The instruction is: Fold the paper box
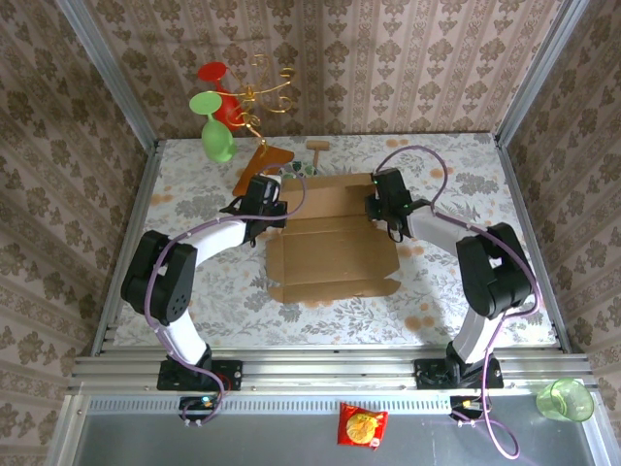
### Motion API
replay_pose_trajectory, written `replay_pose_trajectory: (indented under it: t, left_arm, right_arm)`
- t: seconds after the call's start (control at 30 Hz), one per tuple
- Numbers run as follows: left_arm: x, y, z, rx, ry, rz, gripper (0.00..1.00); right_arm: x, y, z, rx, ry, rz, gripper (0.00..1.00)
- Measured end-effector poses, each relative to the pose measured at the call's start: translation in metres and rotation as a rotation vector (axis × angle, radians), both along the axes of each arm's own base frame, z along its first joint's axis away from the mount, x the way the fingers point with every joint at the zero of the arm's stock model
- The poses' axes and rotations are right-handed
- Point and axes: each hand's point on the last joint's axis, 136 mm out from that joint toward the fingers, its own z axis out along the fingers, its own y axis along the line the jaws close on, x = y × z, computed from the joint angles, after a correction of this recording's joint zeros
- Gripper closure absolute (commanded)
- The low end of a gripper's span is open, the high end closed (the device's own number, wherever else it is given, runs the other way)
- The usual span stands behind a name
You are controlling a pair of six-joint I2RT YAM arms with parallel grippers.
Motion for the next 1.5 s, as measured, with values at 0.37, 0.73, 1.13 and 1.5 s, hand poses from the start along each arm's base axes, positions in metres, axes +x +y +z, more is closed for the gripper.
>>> replay_pose_trajectory:
  t: [0.37,0.73,1.13,1.5]
  left_arm:
    - [0.001,0.0,-0.001,-0.006,0.016,0.021,1.0]
    - [0.007,0.0,0.0,0.005,0.051,0.081,1.0]
    - [0.014,-0.005,0.001,-0.012,0.068,0.06,0.75]
    - [0.028,-0.002,-0.001,0.04,0.062,0.036,1.0]
  right_arm:
    - [0.006,-0.001,0.001,-0.112,0.005,-0.136,1.0]
    - [0.0,-0.003,0.002,-0.128,0.077,-0.267,1.0]
    - [-0.011,-0.004,0.002,-0.126,0.154,-0.283,1.0]
    - [-0.008,-0.001,0.001,-0.118,0.198,-0.273,1.0]
